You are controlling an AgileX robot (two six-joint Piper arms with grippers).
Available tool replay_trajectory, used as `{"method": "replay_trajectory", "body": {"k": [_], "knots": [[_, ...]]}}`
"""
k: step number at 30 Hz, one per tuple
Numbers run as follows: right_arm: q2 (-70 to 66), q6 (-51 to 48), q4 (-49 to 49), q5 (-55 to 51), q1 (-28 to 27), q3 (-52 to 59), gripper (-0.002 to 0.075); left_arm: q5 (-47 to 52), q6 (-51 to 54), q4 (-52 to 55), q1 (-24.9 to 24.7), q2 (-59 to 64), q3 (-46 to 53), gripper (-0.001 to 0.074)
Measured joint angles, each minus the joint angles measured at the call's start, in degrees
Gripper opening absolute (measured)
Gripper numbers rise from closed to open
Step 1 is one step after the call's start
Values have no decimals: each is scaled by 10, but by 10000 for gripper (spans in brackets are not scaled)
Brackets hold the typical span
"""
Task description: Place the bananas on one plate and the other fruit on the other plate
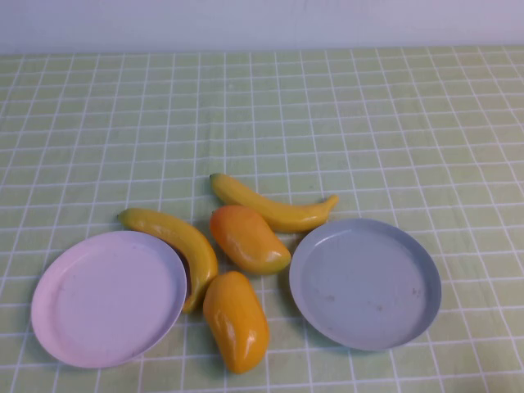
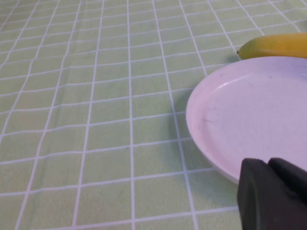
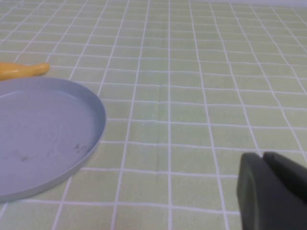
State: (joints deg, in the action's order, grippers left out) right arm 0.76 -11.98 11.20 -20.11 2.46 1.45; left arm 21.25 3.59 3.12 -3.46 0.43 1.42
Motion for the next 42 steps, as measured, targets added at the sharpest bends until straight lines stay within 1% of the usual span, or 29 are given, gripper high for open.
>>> {"method": "replay_trajectory", "body": {"k": [14,21,24,28,30,35,42], "knots": [[0,0,0,0,0,0,-15,-7,0,-8,0,0,0,-2],[0,0,0,0,0,0,-15,-73,-10,-86,0,0,0,-2],[0,0,0,0,0,0,-15,-95,-46,-152,0,0,0,-2],[0,0,0,0,0,0,-15,-111,-116,-268,0,0,0,-2],[0,0,0,0,0,0,-15,-116,-133,-303,0,0,0,-2],[0,0,0,0,0,0,-15,-129,-143,-326,0,0,0,-2],[0,0,0,0,0,0,-15,-142,-145,-330,0,0,0,-2]]}}
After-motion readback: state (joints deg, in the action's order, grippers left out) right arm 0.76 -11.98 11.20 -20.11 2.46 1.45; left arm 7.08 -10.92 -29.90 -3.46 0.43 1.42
